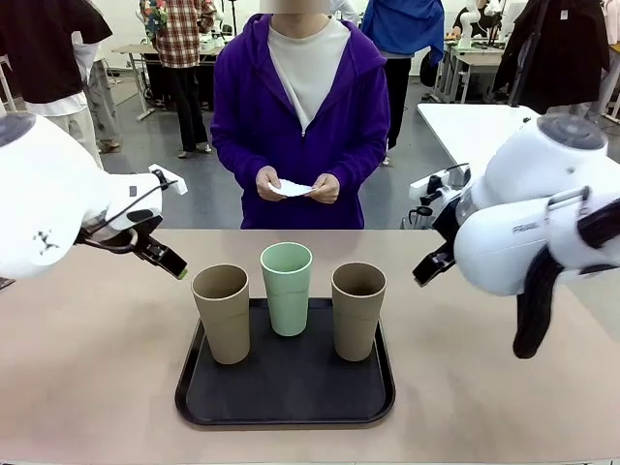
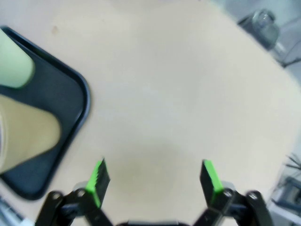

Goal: Place coasters on the table and set cups on them.
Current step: Pick up one Reusable plastic cup and place it on a coaster set by the human.

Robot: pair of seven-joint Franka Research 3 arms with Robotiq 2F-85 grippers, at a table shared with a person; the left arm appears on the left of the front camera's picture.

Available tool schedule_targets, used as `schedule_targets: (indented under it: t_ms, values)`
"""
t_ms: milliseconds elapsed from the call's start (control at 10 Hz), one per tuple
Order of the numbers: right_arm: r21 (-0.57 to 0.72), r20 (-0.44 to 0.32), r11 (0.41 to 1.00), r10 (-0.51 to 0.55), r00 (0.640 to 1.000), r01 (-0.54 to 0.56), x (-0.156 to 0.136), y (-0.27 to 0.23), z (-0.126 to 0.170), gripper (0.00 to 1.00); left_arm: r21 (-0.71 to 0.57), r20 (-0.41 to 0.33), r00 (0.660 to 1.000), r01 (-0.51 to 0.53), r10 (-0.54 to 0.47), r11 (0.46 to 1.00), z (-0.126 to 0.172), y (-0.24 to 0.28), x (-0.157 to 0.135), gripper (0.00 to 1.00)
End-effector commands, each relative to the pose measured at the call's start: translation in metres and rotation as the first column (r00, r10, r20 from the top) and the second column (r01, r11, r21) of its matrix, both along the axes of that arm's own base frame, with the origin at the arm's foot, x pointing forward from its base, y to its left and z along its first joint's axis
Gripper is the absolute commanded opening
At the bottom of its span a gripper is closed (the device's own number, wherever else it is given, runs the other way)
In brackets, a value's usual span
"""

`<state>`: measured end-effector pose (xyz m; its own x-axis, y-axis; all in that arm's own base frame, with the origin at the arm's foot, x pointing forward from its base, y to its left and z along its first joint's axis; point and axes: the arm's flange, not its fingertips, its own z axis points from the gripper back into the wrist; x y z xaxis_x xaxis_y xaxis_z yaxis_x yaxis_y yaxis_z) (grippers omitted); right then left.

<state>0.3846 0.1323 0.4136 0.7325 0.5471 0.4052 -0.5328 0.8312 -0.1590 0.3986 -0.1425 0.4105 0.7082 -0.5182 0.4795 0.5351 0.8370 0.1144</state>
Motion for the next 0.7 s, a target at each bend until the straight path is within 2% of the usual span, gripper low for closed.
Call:
schedule_targets:
  t_ms: [0, 100, 200, 400, 500, 600]
  values:
    - [-0.053, -0.048, 0.998, -0.036, 0.998, 0.033, -0.053, 0.0, 0.058, 1.0, 0.009, -0.084, 0.996, -0.006, 0.006, 1.0, 0.045, 0.017, -0.044, 1.0]
    - [-0.034, -0.078, 0.999, -0.038, 0.996, 0.035, -0.087, 0.004, 0.081, 1.0, 0.024, -0.159, 0.987, -0.025, 0.029, 0.999, 0.061, 0.02, -0.073, 1.0]
    - [-0.008, -0.093, 1.0, -0.021, 0.995, 0.02, -0.114, 0.007, 0.094, 1.0, 0.034, -0.204, 0.979, -0.022, 0.028, 0.999, 0.068, 0.02, -0.089, 1.0]
    - [0.03, -0.115, 0.999, 0.016, 0.993, -0.013, -0.154, 0.008, 0.08, 1.0, 0.034, -0.224, 0.974, -0.039, 0.045, 0.999, 0.068, 0.025, -0.126, 1.0]
    - [0.007, -0.115, 1.0, 0.005, 0.993, -0.005, -0.148, 0.003, 0.062, 1.0, 0.019, -0.168, 0.985, -0.048, 0.05, 0.999, 0.066, 0.025, -0.132, 1.0]
    - [-0.007, -0.099, 1.0, 0.014, 0.995, -0.014, -0.131, 0.012, 0.115, 1.0, 0.049, -0.22, 0.975, 0.015, -0.003, 0.999, 0.085, 0.02, -0.091, 1.0]
